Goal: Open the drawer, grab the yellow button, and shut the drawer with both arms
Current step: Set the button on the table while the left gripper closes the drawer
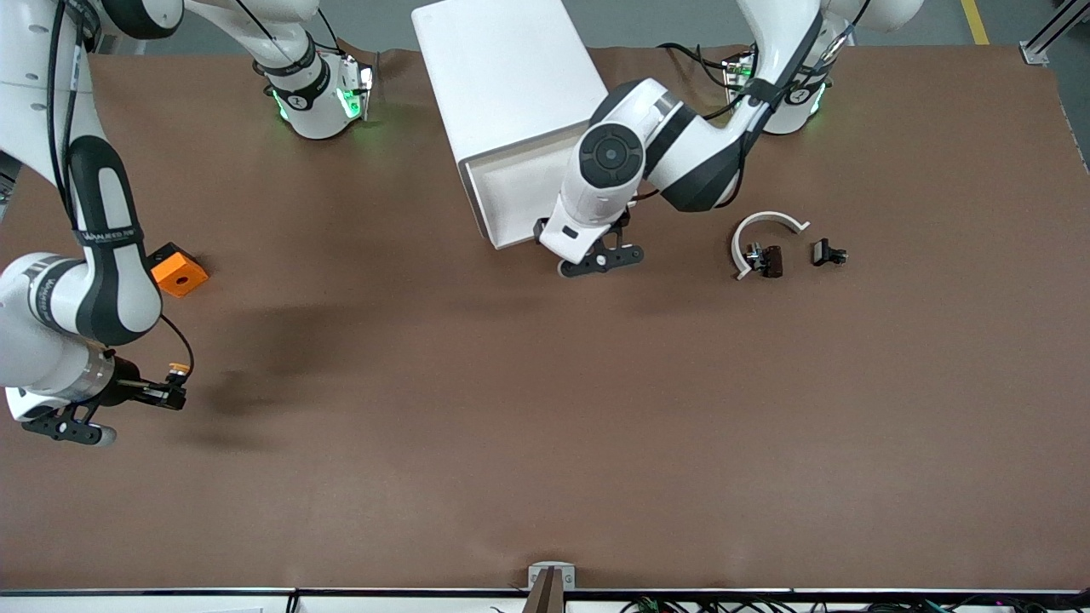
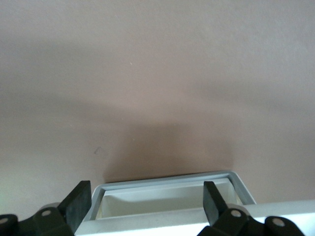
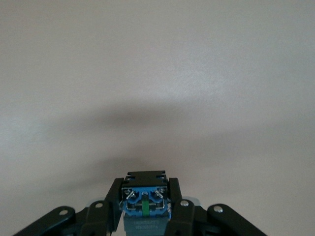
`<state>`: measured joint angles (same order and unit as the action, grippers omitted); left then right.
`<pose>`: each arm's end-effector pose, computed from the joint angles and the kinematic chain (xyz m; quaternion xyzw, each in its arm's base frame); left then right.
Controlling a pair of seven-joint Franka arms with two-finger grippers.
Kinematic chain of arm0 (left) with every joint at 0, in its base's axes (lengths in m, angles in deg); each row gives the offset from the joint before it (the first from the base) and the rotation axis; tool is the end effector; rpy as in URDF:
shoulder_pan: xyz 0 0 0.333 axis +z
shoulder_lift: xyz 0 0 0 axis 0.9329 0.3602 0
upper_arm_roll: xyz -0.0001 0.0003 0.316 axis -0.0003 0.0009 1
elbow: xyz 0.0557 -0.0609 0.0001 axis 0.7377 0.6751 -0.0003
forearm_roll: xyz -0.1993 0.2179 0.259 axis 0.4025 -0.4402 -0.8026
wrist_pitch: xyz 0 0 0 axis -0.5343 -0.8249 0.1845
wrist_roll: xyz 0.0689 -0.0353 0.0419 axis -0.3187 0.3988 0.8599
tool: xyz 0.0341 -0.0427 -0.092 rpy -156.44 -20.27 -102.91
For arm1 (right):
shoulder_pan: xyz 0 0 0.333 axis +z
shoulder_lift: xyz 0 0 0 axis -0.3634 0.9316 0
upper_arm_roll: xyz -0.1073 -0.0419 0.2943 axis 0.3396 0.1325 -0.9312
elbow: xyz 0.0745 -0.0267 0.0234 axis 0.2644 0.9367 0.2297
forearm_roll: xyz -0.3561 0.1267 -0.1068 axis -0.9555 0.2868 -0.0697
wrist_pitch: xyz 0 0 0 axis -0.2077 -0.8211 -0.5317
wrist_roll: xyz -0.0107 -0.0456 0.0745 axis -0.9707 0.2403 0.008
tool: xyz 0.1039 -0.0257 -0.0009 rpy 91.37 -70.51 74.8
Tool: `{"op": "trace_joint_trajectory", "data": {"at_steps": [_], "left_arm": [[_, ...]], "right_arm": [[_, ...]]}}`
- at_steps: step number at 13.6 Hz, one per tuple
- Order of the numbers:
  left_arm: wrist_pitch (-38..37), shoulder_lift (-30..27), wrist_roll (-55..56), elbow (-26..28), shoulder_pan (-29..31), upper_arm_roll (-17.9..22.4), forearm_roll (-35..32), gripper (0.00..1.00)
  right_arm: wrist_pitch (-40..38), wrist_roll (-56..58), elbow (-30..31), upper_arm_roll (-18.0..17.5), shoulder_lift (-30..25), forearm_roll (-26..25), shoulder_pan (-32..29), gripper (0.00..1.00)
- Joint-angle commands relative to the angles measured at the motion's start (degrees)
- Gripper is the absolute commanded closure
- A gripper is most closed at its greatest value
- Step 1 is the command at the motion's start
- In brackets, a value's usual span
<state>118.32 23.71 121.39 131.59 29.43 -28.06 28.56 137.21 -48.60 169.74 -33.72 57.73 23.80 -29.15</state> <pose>0.4502 -0.4751 0.3642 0.9875 0.1013 -0.1181 0.0261 0.6821 -0.1490 0.2610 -0.9939 0.1064 -0.0288 0.0013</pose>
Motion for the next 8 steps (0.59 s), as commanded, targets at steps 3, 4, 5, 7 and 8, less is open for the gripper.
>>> {"op": "trace_joint_trajectory", "data": {"at_steps": [3,4,5,7,8], "left_arm": [[0.3,0.6,-0.1,0.2,-5.7,0.0,7.0,0.0],[0.3,0.7,-0.1,0.2,-6.4,0.1,8.6,0.0],[0.2,0.7,-0.1,0.2,-6.7,0.1,8.7,0.0],[0.2,0.5,-0.2,-0.2,-6.8,0.0,8.8,0.0],[0.2,0.3,-0.2,-0.2,-6.8,0.0,8.9,0.0]], "right_arm": [[5.9,6.2,-1.4,-1.3,5.2,-0.8,-4.2,1.0],[6.0,6.2,-1.6,-1.3,5.7,-0.8,-4.4,1.0],[6.1,6.2,-1.7,-1.3,6.4,-0.9,-4.5,1.0],[6.3,6.2,-1.8,-1.3,7.5,-0.7,-4.8,1.0],[6.2,6.2,-2.2,-1.4,8.0,-0.7,-5.1,1.0]]}}
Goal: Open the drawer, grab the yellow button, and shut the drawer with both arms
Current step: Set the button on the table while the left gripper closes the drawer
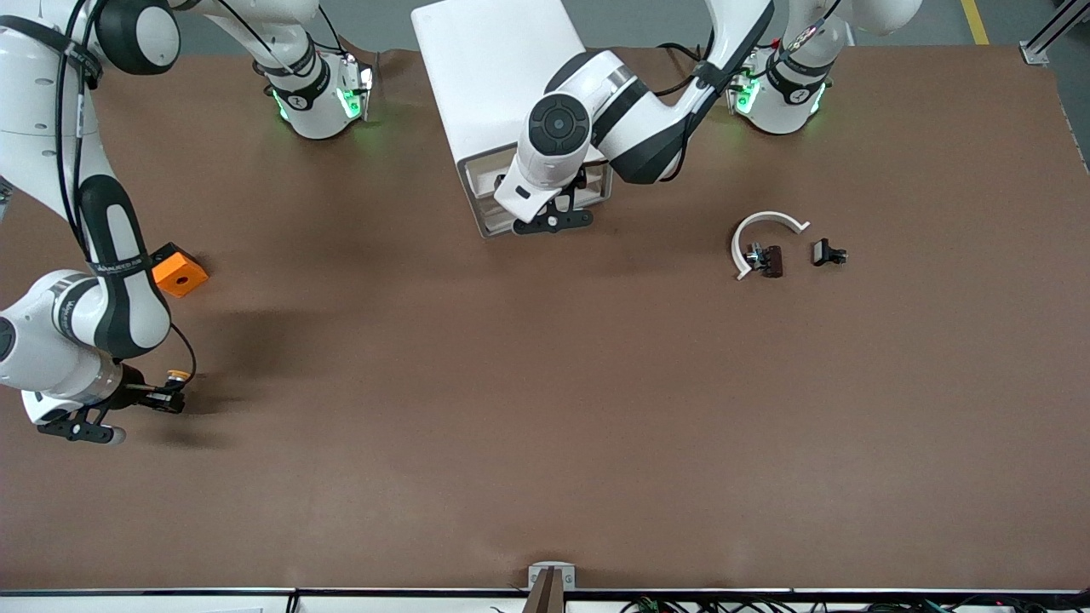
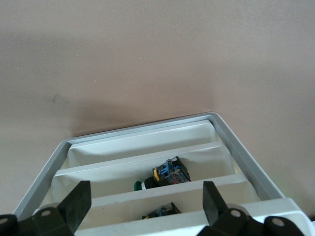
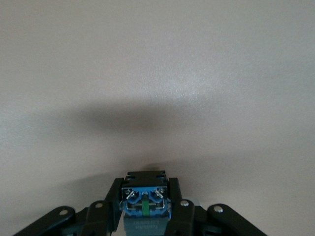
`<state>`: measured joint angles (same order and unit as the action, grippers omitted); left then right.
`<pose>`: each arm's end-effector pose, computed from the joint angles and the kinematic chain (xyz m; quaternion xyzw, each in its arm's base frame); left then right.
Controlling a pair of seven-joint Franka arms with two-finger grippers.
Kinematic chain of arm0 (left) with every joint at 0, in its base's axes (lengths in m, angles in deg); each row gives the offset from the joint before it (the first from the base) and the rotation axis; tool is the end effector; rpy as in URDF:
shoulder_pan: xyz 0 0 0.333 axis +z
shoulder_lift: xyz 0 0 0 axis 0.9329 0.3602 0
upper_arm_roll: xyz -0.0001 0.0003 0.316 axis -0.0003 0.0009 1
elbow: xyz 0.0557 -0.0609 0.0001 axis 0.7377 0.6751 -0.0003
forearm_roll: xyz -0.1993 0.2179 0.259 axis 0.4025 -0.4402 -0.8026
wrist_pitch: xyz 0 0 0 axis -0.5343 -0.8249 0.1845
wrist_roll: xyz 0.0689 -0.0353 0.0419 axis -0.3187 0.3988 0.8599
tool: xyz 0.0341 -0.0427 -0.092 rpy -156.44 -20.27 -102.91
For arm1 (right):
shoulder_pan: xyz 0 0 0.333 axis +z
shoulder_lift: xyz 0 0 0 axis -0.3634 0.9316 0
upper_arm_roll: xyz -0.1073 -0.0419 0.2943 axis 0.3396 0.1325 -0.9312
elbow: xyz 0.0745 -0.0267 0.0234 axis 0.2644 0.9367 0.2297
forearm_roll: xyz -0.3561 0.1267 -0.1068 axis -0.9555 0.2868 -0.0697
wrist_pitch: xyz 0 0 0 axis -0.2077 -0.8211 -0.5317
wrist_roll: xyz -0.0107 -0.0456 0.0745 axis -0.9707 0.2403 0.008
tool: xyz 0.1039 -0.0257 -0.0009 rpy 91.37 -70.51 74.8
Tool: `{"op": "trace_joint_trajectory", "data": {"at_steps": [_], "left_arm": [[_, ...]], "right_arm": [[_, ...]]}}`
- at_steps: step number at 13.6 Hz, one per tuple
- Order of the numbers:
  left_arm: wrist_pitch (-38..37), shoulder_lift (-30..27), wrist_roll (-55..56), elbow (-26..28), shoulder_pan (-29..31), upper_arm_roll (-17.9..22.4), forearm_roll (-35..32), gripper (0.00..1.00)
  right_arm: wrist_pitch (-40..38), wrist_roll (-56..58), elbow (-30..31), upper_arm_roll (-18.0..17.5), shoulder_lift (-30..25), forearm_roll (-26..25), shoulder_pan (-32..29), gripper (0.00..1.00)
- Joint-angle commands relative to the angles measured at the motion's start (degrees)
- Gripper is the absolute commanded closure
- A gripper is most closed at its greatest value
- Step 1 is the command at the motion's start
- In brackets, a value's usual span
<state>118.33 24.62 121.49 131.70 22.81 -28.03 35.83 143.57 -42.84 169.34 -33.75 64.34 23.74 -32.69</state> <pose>0.3869 -0.5294 0.3552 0.9816 0.0734 -0.1700 0.0467 0.6725 -0.1922 0.1940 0.9958 -0.0864 0.0288 0.0087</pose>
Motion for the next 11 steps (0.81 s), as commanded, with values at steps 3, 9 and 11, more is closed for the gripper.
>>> {"op": "trace_joint_trajectory", "data": {"at_steps": [3,9,11], "left_arm": [[0.2,-0.4,-0.3,0.0,-1.6,-0.1,1.8,0.0],[0.1,0.4,-0.3,1.2,-5.0,-0.3,1.8,0.0],[0.1,0.7,-0.3,1.3,-5.0,-0.3,1.8,0.0]], "right_arm": [[-0.2,0.8,-2.5,-1.4,1.8,-0.6,-1.5,0.0],[-2.2,0.8,-3.7,-1.4,0.3,-2.2,-0.6,0.0],[-6.2,0.6,-3.7,-1.6,-1.5,-2.1,-0.5,0.0]]}}
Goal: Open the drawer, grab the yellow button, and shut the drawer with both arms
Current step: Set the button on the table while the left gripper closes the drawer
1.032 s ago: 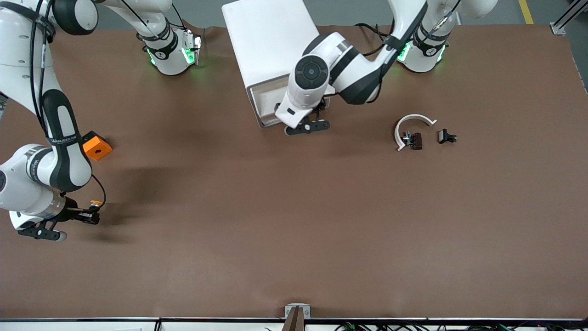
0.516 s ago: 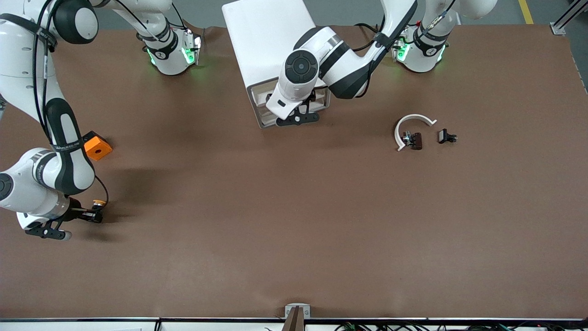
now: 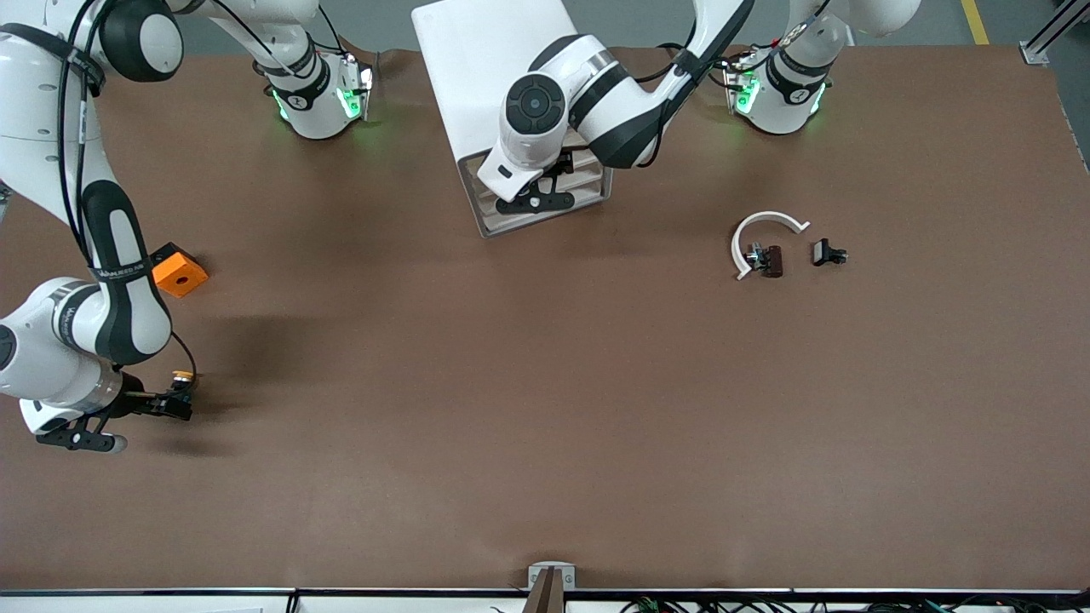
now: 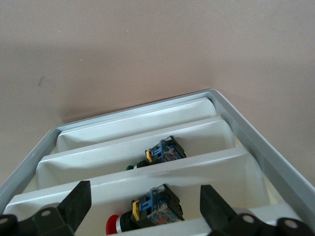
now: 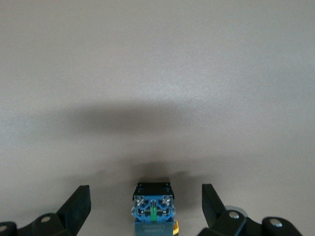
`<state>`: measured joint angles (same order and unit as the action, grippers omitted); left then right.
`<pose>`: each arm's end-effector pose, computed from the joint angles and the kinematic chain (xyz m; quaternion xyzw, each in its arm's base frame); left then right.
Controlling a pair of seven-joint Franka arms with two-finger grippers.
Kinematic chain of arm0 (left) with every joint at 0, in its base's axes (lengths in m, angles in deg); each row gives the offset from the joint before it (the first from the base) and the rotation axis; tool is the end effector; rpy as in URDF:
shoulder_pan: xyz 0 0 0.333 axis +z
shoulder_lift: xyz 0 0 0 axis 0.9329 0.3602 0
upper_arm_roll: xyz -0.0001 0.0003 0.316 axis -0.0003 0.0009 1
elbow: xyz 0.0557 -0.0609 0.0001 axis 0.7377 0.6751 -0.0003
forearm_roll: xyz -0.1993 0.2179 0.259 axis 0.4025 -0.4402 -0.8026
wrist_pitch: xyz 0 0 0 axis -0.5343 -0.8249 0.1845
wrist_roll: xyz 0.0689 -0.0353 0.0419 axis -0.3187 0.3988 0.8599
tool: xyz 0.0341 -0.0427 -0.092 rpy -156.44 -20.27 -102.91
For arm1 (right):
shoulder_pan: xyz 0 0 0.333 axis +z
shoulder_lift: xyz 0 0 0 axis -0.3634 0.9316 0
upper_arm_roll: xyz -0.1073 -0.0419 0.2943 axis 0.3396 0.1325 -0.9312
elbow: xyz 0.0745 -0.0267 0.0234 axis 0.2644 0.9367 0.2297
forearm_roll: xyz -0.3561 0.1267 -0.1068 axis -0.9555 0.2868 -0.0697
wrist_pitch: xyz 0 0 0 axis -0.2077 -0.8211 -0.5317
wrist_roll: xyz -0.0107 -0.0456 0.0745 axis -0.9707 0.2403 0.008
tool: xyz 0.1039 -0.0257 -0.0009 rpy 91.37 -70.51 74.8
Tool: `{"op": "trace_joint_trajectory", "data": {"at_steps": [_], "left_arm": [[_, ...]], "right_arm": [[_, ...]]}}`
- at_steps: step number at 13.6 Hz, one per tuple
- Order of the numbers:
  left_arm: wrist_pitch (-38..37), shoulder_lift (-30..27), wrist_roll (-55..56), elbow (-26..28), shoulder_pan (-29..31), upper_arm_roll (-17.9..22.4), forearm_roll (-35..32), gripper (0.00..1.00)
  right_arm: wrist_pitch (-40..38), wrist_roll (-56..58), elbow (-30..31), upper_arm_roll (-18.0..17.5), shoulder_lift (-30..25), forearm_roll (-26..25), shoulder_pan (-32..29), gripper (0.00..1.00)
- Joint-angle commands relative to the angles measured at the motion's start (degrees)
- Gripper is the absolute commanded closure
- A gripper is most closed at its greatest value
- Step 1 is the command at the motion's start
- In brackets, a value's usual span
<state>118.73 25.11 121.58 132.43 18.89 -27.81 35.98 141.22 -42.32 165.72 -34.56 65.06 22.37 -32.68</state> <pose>0.3505 -0.5518 0.3443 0.9828 0.0449 -0.1755 0.0351 0.6882 -0.1859 0.2079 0.9972 -0.0667 0.0323 0.0122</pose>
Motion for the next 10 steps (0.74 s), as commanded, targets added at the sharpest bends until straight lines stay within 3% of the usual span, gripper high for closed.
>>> {"op": "trace_joint_trajectory", "data": {"at_steps": [1,5,10], "left_arm": [[-0.3,0.2,-0.4,0.5,-1.1,-0.6,1.6,0.0],[-0.3,-0.4,-0.4,0.2,0.9,0.0,1.4,0.0],[-0.3,-2.9,-0.3,-0.6,9.3,0.1,0.7,0.0]], "right_arm": [[-5.8,0.1,0.0,-0.7,-3.9,-0.7,-0.7,0.0],[-18.8,-0.3,-0.1,-0.6,-13.0,-1.2,-0.3,0.0],[-29.7,-0.6,-0.7,-0.5,-21.3,-1.1,-0.5,0.0]]}}
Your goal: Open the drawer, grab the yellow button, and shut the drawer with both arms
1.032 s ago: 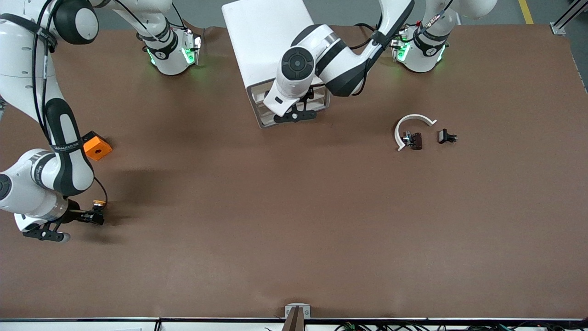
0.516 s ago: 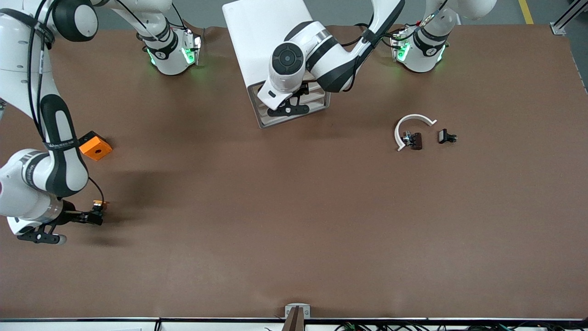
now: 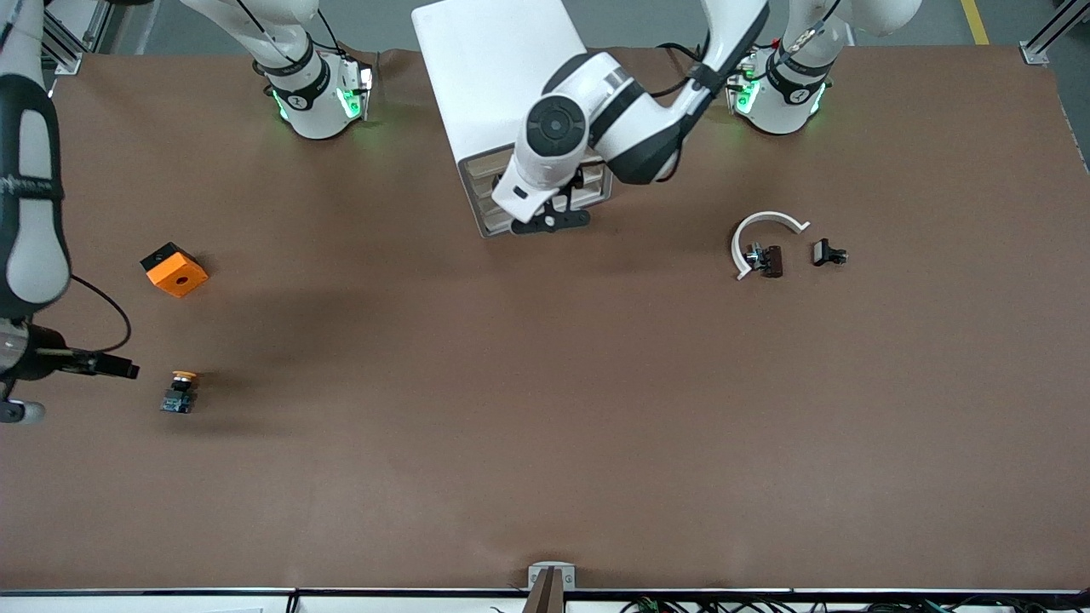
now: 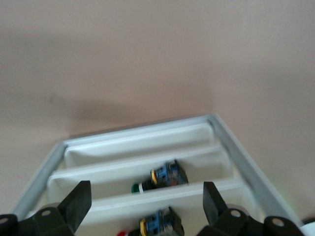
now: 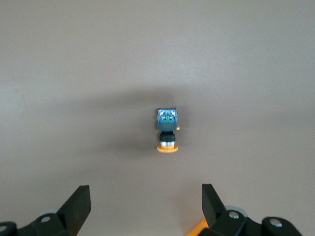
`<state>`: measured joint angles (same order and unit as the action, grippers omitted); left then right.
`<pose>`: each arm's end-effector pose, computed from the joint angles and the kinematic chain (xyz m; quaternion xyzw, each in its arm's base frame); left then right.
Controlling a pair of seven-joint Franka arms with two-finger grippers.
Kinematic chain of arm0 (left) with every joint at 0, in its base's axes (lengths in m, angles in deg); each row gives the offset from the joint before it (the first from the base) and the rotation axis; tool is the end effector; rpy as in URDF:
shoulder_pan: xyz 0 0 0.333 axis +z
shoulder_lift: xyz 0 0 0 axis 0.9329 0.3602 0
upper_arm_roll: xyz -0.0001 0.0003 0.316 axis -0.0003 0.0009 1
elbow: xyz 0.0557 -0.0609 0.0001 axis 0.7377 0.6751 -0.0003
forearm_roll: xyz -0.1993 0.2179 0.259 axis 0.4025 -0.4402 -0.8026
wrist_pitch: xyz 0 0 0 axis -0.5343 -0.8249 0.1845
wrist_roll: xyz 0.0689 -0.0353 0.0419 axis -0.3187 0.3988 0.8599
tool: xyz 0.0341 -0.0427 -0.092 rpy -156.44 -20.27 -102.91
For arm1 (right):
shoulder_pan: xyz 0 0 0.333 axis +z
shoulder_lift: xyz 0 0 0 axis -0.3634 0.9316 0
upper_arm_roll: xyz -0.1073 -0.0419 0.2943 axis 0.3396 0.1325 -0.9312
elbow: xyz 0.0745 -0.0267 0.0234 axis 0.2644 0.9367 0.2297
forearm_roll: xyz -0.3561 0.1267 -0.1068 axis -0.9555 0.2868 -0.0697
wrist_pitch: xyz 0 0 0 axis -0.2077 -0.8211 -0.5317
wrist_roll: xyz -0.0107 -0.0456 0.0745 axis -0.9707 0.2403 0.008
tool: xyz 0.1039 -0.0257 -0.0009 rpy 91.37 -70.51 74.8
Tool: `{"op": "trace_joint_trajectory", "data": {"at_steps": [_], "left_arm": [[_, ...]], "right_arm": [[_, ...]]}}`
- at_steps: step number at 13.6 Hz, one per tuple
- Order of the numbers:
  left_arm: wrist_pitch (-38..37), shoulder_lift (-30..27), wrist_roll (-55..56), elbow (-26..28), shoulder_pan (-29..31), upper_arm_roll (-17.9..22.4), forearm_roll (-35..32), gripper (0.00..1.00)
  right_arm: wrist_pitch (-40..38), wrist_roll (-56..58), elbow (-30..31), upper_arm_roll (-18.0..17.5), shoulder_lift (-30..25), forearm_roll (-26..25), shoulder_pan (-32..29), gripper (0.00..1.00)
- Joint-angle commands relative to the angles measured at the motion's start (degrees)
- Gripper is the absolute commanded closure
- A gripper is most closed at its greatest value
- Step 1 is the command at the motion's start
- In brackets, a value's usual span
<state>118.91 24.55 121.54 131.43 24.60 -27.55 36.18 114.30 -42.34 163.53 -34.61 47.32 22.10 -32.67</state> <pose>0.4087 -0.5157 0.3586 0.9801 0.0948 -0.1649 0.0565 0.6582 -0.1742 0.4008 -0.9976 0.0634 0.0249 0.0149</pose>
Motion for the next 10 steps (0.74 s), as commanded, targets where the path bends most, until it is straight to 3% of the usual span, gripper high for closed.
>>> {"op": "trace_joint_trajectory", "data": {"at_steps": [1,6,10], "left_arm": [[-0.4,-3.0,-0.3,0.4,5.7,-0.1,0.4,0.0],[-0.5,-6.4,-0.2,0.3,17.3,-0.1,-3.9,0.0],[-0.5,-7.8,-0.4,0.0,22.1,-0.1,-11.4,0.0]], "right_arm": [[-4.5,-0.8,1.5,-0.6,-5.0,-0.7,-0.4,0.0],[-14.1,-1.8,1.5,-1.2,-13.8,-0.5,0.2,0.0],[-17.0,-6.0,1.6,-1.1,-16.8,-3.3,6.2,0.0]]}}
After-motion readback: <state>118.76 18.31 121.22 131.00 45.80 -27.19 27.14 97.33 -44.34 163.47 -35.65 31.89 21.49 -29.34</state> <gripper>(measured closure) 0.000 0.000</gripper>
